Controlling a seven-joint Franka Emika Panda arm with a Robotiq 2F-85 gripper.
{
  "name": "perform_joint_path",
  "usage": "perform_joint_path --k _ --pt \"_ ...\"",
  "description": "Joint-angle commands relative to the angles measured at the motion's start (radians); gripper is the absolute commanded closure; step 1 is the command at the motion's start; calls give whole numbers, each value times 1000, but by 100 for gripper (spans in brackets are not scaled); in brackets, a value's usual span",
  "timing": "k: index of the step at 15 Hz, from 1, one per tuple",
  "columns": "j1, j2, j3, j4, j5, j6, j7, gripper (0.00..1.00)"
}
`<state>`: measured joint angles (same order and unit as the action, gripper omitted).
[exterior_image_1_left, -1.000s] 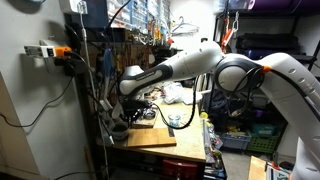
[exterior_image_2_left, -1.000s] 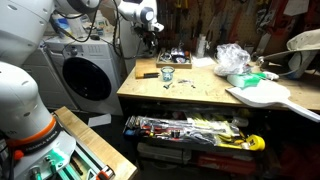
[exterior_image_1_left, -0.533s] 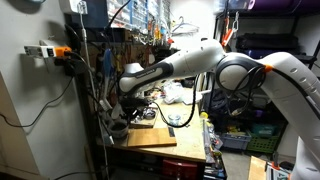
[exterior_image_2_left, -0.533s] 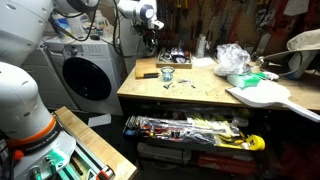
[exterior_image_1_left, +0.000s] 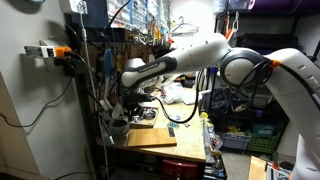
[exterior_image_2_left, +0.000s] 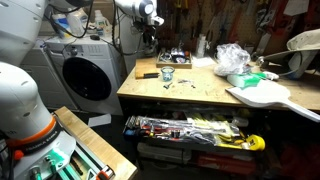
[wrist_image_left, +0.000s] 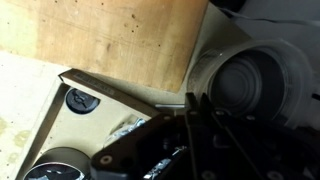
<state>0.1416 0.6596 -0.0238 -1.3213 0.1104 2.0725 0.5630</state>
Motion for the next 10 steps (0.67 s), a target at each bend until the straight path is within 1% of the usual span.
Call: perform_joint_path --k 1,4,10 --pt "-29 -149 9 -228 7 17 -107 99" --pt "-55 -238 15 -357 18 35 -203 99" --pt "-101 -437 4 -627 8 66 -325 99"
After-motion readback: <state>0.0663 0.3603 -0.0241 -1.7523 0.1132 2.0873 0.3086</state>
